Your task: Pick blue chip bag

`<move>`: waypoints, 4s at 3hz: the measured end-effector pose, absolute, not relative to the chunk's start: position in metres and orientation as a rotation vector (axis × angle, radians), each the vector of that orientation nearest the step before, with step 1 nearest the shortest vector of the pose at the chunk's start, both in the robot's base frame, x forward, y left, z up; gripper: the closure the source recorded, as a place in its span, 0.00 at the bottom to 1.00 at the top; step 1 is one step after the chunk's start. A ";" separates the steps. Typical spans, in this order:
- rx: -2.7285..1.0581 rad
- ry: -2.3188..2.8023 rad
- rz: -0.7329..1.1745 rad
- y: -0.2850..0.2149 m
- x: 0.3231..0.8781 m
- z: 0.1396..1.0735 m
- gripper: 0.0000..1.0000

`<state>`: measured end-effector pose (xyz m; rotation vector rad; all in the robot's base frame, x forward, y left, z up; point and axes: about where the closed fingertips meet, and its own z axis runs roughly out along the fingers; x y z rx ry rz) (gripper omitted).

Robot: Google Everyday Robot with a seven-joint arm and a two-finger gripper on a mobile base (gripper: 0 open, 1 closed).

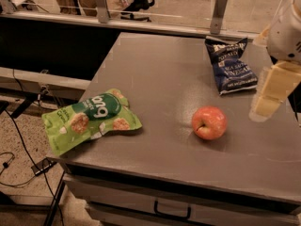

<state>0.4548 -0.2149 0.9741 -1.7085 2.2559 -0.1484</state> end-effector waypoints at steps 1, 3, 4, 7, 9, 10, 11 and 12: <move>-1.665 2.244 -0.202 -0.212 0.502 0.975 0.00; -1.380 2.227 -0.220 -0.225 0.608 0.955 0.00; -1.207 2.275 -0.168 -0.238 0.652 0.922 0.00; -1.146 2.280 -0.168 -0.250 0.682 0.882 0.41; -1.204 2.258 -0.156 -0.250 0.686 0.876 0.88; -1.213 2.230 -0.123 -0.249 0.685 0.889 1.00; -1.221 2.175 -0.075 -0.248 0.683 0.916 1.00; -1.246 2.113 -0.041 -0.247 0.675 0.945 1.00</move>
Offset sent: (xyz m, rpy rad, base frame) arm 0.1752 -0.0027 -0.0046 0.1142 -0.2415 -0.1593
